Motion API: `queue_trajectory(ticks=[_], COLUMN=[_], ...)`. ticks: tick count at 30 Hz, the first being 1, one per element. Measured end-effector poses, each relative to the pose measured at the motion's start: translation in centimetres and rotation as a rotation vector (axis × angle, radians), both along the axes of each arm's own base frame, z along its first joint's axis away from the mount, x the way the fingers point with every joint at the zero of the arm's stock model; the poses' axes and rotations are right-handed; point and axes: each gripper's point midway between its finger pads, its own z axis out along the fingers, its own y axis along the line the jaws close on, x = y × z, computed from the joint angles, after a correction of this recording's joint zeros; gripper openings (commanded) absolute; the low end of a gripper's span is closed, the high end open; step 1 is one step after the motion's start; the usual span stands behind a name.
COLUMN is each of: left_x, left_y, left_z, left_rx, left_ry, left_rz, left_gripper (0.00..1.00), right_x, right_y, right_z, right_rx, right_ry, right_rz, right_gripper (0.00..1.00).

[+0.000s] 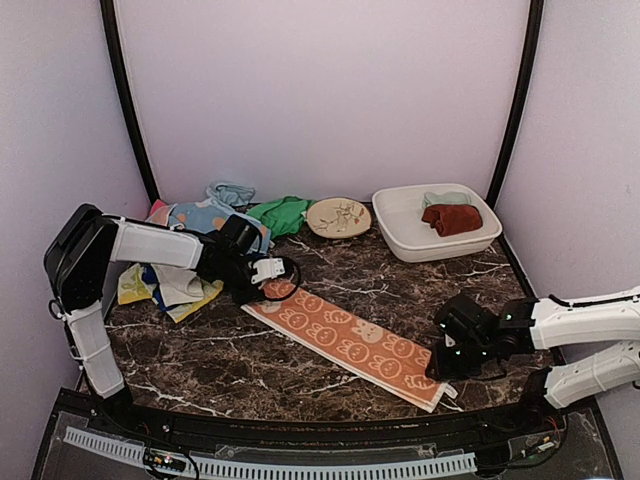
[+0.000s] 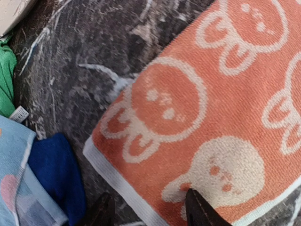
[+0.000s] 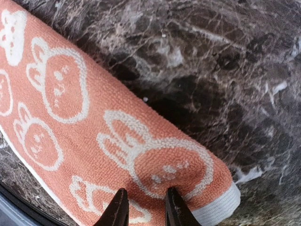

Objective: Roll the towels
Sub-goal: Rotate the towel at the center of the board.

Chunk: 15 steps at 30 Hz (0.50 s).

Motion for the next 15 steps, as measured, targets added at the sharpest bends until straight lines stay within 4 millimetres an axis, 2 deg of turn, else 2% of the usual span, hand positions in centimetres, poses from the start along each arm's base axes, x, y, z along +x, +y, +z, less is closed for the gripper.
queue_trajectory(ticks=[4, 10, 15], left_x=[3.3, 7.0, 9.3], left_y=[-1.7, -3.3, -4.4], left_z=[0.5, 0.4, 0.6], left_rx=[-0.003, 0.02, 0.022], left_ry=[-0.065, -0.147, -0.195], left_rz=[-0.008, -0.032, -0.034], left_gripper=[0.55, 0.56, 0.56], right_x=[-1.2, -2.3, -2.8], right_y=[0.7, 2.5, 4.8], right_z=[-0.1, -0.3, -0.2], right_rx=[0.021, 0.023, 0.01], right_ry=[-0.012, -0.011, -0.008], right_rz=[-0.014, -0.013, 0.021], right_gripper=[0.28, 0.28, 0.29])
